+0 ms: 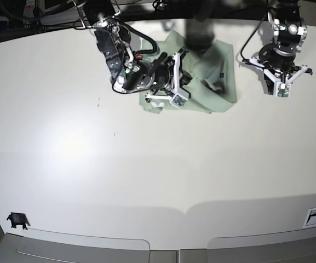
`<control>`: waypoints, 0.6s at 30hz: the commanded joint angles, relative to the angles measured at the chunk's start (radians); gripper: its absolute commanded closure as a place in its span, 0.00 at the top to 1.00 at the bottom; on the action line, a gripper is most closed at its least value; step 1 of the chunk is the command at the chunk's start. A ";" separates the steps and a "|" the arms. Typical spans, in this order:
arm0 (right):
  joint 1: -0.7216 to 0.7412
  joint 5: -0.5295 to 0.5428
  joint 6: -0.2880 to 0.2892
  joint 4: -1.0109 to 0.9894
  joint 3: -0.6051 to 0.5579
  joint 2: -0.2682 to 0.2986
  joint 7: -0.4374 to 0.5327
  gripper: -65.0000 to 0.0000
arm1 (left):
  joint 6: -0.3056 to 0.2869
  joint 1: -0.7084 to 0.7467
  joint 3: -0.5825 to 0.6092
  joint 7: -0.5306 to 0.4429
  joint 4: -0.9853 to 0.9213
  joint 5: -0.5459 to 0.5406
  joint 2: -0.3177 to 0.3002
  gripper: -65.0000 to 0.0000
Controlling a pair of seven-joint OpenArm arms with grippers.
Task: Fold the T-shirt properly
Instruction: 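Grasp the folded shirt with the right gripper and carry it aside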
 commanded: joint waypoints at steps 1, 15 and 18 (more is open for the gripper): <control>0.028 -0.009 0.005 -0.022 0.001 -0.003 0.007 0.00 | 0.005 -0.004 -0.003 -0.026 0.019 -0.006 -0.008 0.00; 0.075 -0.210 -0.157 -0.251 0.254 0.066 0.066 0.00 | 0.004 -0.004 -0.003 -0.027 0.019 -0.006 -0.008 0.00; 0.075 -0.210 -0.190 -0.251 0.397 0.102 0.066 0.00 | 0.004 -0.004 -0.003 -0.034 0.019 -0.006 -0.008 0.00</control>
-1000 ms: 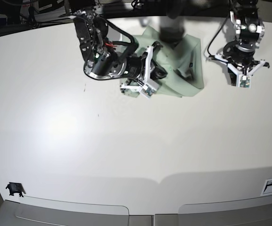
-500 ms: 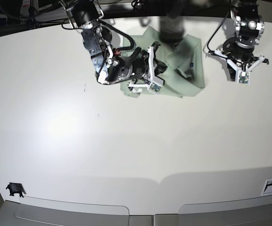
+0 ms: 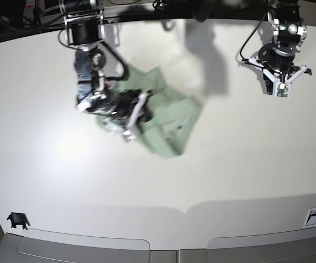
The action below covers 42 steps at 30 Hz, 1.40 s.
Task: Fold the T-shirt properly
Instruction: 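Grasp the folded shirt with the right gripper and carry it aside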
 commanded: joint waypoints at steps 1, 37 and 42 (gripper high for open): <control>-0.005 -0.097 -0.042 -0.010 0.044 0.032 -0.103 0.00 | 0.006 -0.005 -0.004 -0.031 0.019 -0.002 -0.008 0.00; -0.010 0.196 -0.183 -0.303 0.816 0.192 0.101 0.00 | 0.003 -0.005 -0.004 -0.045 0.019 -0.002 -0.009 0.00; 0.055 0.190 -0.233 -0.336 0.816 0.193 0.132 0.00 | 0.003 -0.005 -0.004 -0.045 0.019 -0.002 -0.009 0.00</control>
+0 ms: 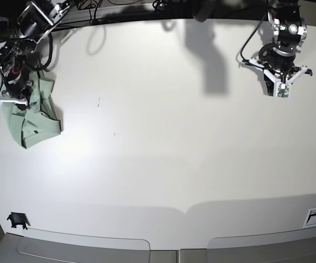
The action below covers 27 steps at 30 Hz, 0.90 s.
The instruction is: Fold the T-shirt properly
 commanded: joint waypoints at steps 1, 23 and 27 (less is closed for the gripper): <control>0.015 -0.026 -0.016 -0.004 -0.003 0.005 -0.043 0.00 | 0.003 -0.005 -0.004 -0.023 0.019 -0.003 -0.008 0.00; 0.108 0.108 0.103 0.402 -0.002 0.011 -0.273 0.00 | 0.004 0.005 -0.004 -0.007 0.021 -0.002 -0.008 0.00; 0.032 0.285 0.245 0.562 -0.003 0.014 -0.356 0.00 | -0.012 0.081 -0.004 0.002 0.105 -0.003 -0.008 0.00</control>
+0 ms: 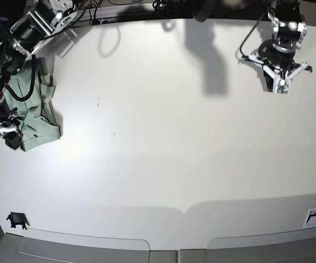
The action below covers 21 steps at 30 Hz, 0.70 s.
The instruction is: Fold the T-shirt properly
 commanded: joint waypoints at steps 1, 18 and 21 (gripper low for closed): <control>-0.027 0.045 0.023 0.047 0.005 0.023 -0.001 0.00 | -0.004 0.028 -0.004 -0.023 0.057 -0.004 -0.008 0.00; -0.796 0.674 0.130 0.354 0.005 0.027 -0.392 0.00 | -0.024 0.567 -0.004 0.248 0.196 -0.333 -0.008 0.00; -0.907 0.673 0.130 0.354 0.005 0.022 -0.392 0.00 | -0.024 0.643 -0.004 0.263 0.196 -0.401 -0.019 0.00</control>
